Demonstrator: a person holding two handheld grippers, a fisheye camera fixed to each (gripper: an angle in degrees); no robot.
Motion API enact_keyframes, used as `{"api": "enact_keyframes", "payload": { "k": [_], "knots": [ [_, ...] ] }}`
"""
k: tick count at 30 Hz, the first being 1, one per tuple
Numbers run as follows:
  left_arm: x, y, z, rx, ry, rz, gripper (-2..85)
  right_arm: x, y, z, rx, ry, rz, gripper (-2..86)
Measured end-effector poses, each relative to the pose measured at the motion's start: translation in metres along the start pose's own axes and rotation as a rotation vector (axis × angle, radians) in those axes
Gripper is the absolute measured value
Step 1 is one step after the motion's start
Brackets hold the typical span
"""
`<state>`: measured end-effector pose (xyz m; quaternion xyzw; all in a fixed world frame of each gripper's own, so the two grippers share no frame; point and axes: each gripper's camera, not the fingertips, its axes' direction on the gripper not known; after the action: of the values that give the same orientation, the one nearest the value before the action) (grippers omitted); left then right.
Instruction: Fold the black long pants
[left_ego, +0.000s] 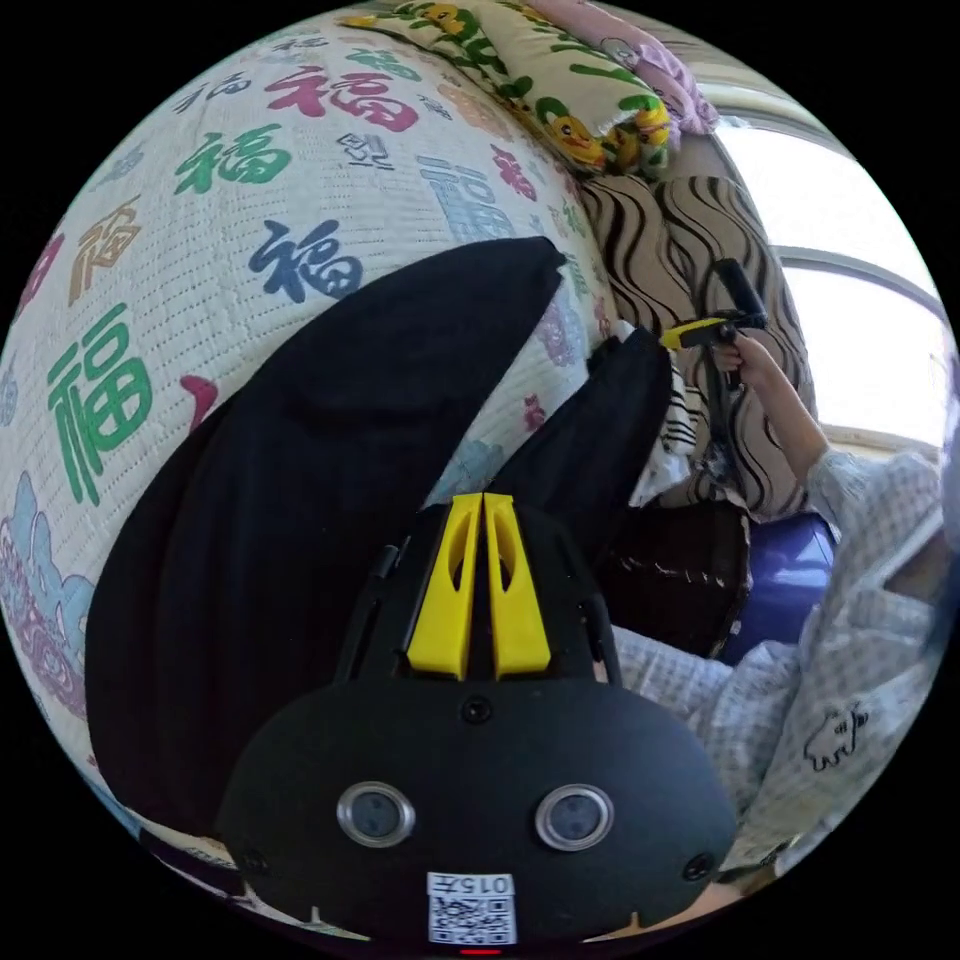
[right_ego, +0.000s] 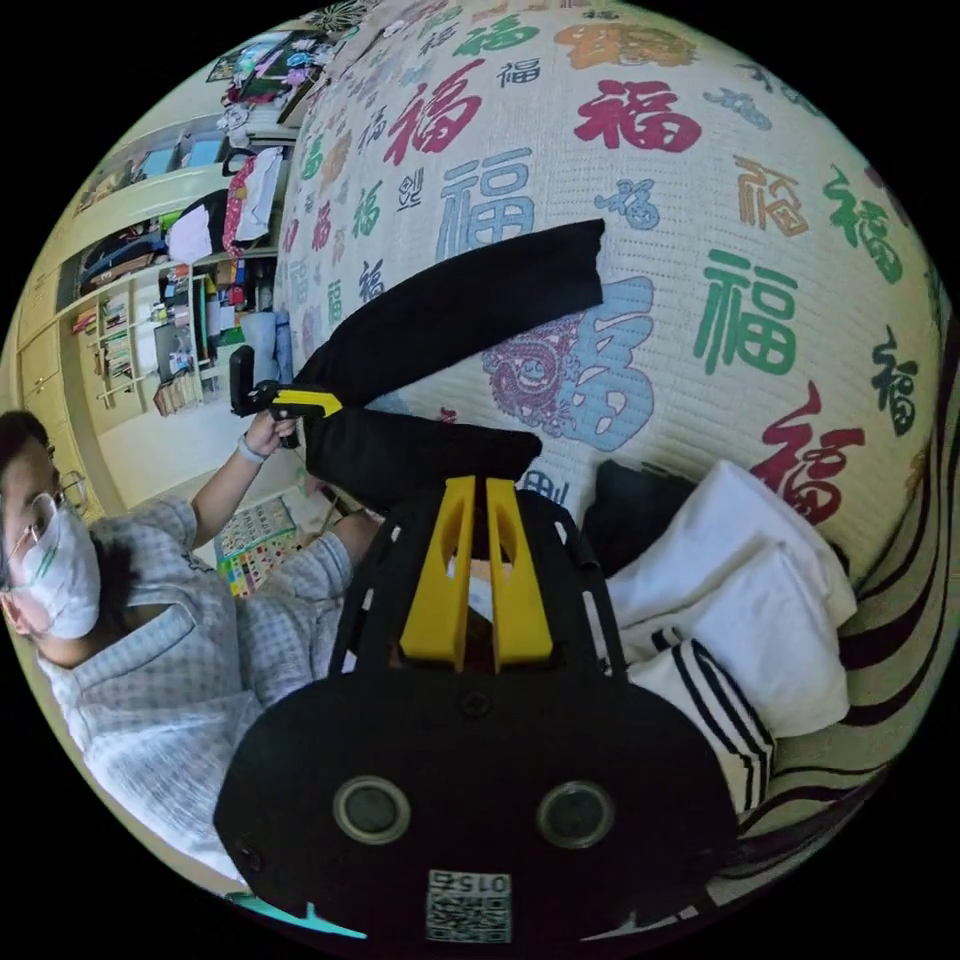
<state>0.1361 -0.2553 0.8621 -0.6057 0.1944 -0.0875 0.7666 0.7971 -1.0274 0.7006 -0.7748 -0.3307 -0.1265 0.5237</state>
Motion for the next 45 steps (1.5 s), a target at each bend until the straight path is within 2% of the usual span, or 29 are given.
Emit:
{"api": "enact_keyframes", "payload": {
  "k": [1,4,10,13,15,18,24,29,32,34,36,40,42,45],
  "knots": [
    [-0.001,-0.001,0.003,0.019,-0.025,-0.011,-0.6,0.006,-0.012,0.008,0.003,0.095,0.025,6.5],
    [-0.005,0.001,0.016,0.047,-0.073,-0.057,0.0,0.032,-0.033,0.039,-0.07,0.206,0.152,9.9],
    [0.01,0.041,0.021,0.041,-0.208,-0.022,2.4,0.042,-0.029,0.081,0.086,0.054,0.205,11.2],
    [0.024,0.054,0.055,-0.048,-0.2,0.046,5.2,0.045,-0.038,0.105,0.096,0.074,0.248,8.5],
    [0.035,0.061,0.091,-0.106,-0.339,0.109,5.8,0.042,-0.042,0.113,0.079,0.113,0.242,4.3],
    [0.038,0.068,0.119,-0.081,-0.498,0.147,3.4,0.034,-0.043,0.12,0.074,0.137,0.211,0.0],
    [0.03,0.085,0.12,-0.012,-0.354,0.163,0.2,0.027,-0.041,0.132,0.049,0.2,0.235,-0.9],
    [0.001,0.092,0.146,-0.069,-0.222,0.109,2.4,0.024,-0.046,0.161,0.02,0.235,0.31,-0.5],
    [-0.014,0.103,0.138,-0.002,-0.121,0.075,6.6,0.012,-0.054,0.175,-0.02,0.287,0.31,1.6],
    [-0.021,0.117,0.123,0.052,-0.074,0.059,7.7,-0.005,-0.053,0.172,0.033,0.416,0.357,6.2],
    [-0.034,0.146,0.09,0.175,-0.078,0.043,8.0,-0.023,-0.052,0.168,0.113,0.408,0.356,7.5],
    [-0.094,0.195,0.025,0.332,-0.342,-0.164,8.2,-0.078,-0.069,0.184,0.201,0.317,0.216,7.9],
    [-0.159,0.225,-0.016,0.41,-0.485,-0.38,8.7,-0.106,-0.09,0.207,0.164,0.303,0.131,8.0],
    [-0.243,0.239,-0.042,0.417,-0.549,-0.564,9.3,-0.155,-0.126,0.259,0.108,0.282,0.004,7.8]
  ]
}}
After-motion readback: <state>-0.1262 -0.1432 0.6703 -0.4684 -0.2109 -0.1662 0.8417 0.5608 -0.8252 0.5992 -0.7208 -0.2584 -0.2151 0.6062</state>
